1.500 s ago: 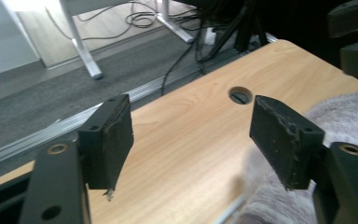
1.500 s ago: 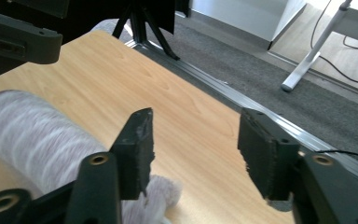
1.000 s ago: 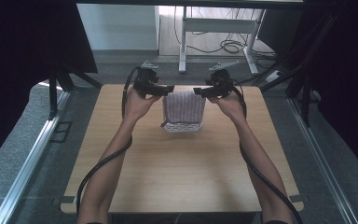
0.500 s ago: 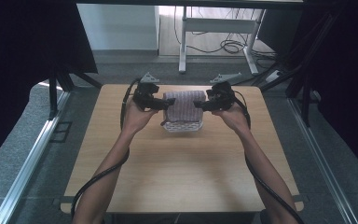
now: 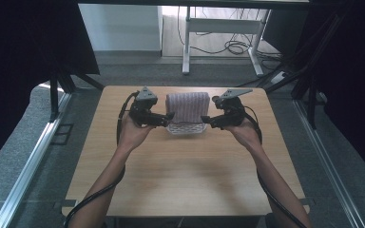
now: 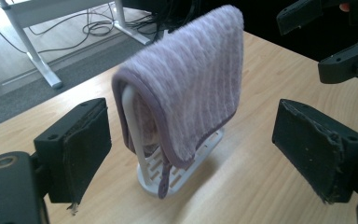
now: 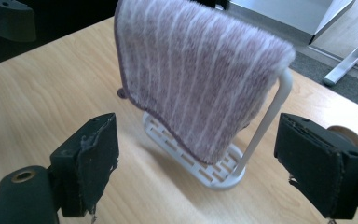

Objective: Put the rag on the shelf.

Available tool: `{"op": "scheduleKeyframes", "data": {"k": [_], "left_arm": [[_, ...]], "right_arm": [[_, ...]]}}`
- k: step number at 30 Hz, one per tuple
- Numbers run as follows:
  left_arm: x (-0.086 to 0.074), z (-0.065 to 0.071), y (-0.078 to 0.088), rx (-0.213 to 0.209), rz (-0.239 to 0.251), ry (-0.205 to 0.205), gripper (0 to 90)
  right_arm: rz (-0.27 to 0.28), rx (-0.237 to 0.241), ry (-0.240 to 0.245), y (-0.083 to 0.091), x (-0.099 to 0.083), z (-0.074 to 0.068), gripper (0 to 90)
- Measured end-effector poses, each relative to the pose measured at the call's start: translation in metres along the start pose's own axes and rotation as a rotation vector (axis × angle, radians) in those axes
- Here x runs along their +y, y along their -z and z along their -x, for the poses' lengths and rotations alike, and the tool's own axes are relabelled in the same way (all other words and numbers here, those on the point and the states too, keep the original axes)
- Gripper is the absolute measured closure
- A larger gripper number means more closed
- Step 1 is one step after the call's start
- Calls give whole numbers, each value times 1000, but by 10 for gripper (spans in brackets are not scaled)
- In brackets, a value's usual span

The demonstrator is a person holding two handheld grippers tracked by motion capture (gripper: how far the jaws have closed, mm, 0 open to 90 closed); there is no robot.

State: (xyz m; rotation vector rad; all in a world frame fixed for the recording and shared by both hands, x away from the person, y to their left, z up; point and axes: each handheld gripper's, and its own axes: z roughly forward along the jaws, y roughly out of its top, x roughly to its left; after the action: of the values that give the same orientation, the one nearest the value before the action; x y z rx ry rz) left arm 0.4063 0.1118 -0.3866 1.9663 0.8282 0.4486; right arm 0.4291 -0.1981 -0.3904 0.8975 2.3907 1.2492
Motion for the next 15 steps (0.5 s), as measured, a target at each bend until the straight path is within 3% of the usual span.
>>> {"op": "scheduleKeyframes", "data": {"k": [6,8,15], "left_arm": [[-20,15,4,-16,-2,-24,110],[-30,23,4,-5,-16,-54,109],[-59,37,-2,-10,-62,-74,107]], "right_arm": [[-5,17,-11,2,-15,-7,107],[-22,18,-6,0,-27,-12,76],[-56,21,-8,-7,-53,-22,22]]}}
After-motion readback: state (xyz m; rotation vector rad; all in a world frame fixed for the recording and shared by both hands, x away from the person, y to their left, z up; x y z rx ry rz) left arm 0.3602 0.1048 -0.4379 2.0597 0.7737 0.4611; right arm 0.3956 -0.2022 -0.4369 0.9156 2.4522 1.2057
